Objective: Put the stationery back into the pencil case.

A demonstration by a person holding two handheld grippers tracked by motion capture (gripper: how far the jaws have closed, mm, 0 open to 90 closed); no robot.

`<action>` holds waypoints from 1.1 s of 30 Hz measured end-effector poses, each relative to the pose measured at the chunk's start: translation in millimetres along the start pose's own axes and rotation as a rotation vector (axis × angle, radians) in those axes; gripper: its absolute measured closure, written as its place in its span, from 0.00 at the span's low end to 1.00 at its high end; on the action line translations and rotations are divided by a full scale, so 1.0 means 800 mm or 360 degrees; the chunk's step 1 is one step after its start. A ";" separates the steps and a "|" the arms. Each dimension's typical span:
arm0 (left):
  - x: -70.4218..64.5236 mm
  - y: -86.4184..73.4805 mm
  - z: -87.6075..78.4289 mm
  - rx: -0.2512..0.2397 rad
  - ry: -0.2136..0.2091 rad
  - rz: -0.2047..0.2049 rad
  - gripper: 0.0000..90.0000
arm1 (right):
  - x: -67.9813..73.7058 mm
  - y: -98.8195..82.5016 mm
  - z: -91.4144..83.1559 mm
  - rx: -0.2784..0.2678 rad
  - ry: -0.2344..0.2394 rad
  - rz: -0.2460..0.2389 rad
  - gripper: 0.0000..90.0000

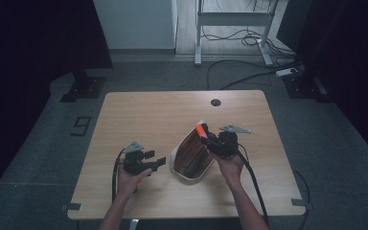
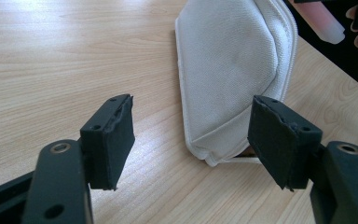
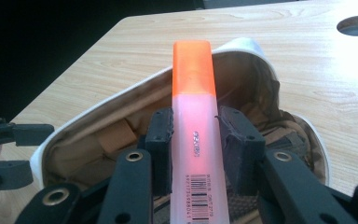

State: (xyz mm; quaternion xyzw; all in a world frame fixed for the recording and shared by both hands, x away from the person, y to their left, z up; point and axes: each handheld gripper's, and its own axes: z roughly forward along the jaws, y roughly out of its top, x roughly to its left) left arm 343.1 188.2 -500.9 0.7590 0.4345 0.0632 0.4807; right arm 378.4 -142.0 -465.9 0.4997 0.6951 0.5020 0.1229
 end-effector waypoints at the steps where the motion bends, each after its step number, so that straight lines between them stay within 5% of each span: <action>1: 0.000 0.000 0.000 0.0000 0.0000 -0.0001 0.35 | 0.001 0.001 -0.001 -0.0004 0.0001 -0.0007 0.72; 20: 0.002 0.000 -0.002 -0.0007 0.0002 -0.0006 0.35 | 0.017 0.022 0.002 -0.0028 0.0011 -0.0039 0.72; 26: 0.001 0.000 -0.002 -0.0005 0.0000 -0.0003 0.35 | 0.022 0.025 0.027 0.0092 0.0019 -0.0038 0.61; 33: 0.002 0.000 -0.001 -0.0003 0.0002 -0.0002 0.35 | 0.015 0.018 0.014 0.0089 -0.0018 -0.0063 0.60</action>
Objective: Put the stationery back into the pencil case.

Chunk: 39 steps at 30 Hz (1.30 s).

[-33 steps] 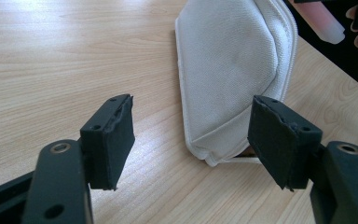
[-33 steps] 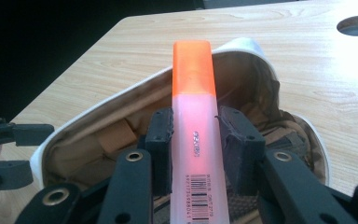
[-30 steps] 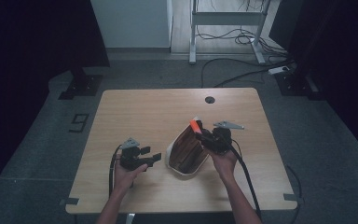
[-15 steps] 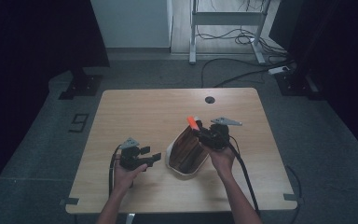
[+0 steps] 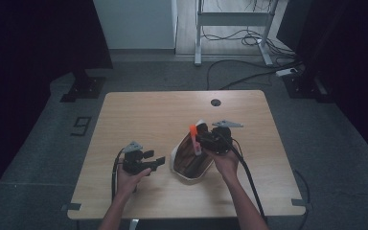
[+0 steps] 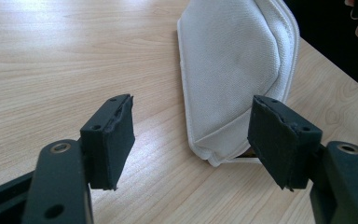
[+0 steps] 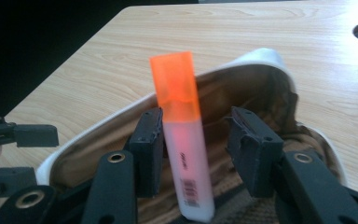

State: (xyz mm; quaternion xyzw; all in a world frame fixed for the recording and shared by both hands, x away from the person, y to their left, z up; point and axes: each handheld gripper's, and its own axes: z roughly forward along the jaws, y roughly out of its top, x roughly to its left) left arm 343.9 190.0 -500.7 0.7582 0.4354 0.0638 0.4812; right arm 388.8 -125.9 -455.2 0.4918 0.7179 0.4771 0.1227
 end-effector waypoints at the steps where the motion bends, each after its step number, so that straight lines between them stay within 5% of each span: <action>1: 0.000 0.000 0.000 0.0000 0.0000 0.0003 0.35 | -0.001 -0.001 -0.001 0.0004 -0.0005 -0.0007 0.60; 16: 0.001 0.000 0.000 0.0002 0.0006 -0.0002 0.35 | -0.002 -0.021 0.009 0.0093 0.0013 -0.0053 0.69; 29: 0.003 0.000 -0.001 0.0004 0.0011 -0.0003 0.35 | 0.006 -0.034 0.039 0.0178 0.0036 -0.0081 0.75; 39: 0.002 0.000 -0.001 0.0004 0.0010 -0.0001 0.35 | 0.005 -0.030 0.028 0.0150 0.0026 -0.0085 0.75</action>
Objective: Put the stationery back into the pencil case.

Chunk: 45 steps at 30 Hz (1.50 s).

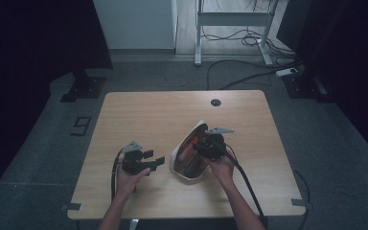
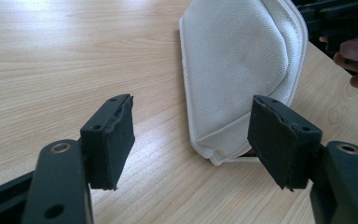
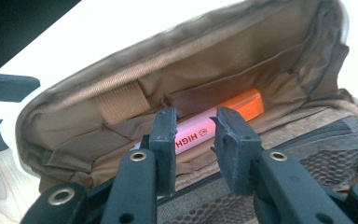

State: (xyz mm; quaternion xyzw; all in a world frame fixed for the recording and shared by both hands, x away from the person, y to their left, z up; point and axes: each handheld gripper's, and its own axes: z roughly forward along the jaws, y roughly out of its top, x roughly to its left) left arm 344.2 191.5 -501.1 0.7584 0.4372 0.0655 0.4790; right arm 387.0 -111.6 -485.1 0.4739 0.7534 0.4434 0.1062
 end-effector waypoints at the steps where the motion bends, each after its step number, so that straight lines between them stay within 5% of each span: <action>1: 0.000 0.000 0.000 -0.0001 -0.0001 0.0000 0.35 | 0.000 0.000 -0.002 -0.0006 -0.0001 0.0001 0.74; 14: -0.001 -0.002 -0.001 0.0007 0.0006 0.0004 0.35 | -0.008 -0.004 -0.013 -0.0049 0.0006 -0.0012 0.69; 28: -0.002 -0.012 -0.009 0.0013 0.0044 -0.0009 0.35 | -0.021 -0.013 -0.027 -0.0079 -0.0028 -0.0063 0.50; 45: -0.005 -0.017 -0.008 0.0042 0.0042 0.0012 0.35 | -0.079 -0.068 -0.079 -0.0120 -0.0099 -0.0029 0.46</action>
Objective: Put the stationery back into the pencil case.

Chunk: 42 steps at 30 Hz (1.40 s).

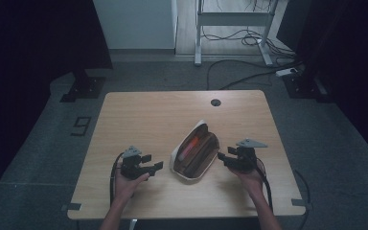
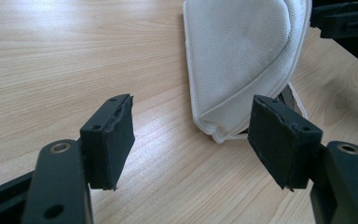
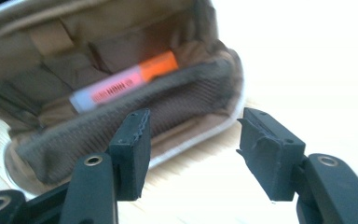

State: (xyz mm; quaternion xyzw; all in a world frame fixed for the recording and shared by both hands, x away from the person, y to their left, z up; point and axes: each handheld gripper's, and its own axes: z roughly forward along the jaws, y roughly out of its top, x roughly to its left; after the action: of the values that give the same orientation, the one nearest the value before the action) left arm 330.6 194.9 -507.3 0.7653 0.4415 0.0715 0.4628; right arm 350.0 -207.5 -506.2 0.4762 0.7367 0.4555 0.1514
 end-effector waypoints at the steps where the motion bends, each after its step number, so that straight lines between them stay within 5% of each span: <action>1: 0.001 0.000 0.000 0.0003 0.0002 0.0004 0.35 | -0.003 -0.003 -0.002 -0.0001 -0.0006 0.0002 0.46; 13: 0.001 -0.003 0.002 0.0017 0.0008 0.0002 0.35 | -0.035 -0.042 -0.026 0.0038 -0.0095 -0.0024 0.44; 25: -0.001 -0.008 0.003 0.0037 0.0014 0.0009 0.35 | -0.062 -0.068 -0.030 0.0089 -0.0172 0.0053 0.41; 42: -0.002 -0.014 -0.003 0.0042 0.0029 -0.0001 0.35 | -0.068 -0.071 -0.026 0.0127 -0.0221 0.0030 0.39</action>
State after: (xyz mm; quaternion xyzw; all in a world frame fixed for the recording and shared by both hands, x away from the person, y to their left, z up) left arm 321.9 197.0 -514.3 0.7706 0.4469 0.0724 0.4487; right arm 331.9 -271.6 -552.8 0.5191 0.7376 0.3930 0.1787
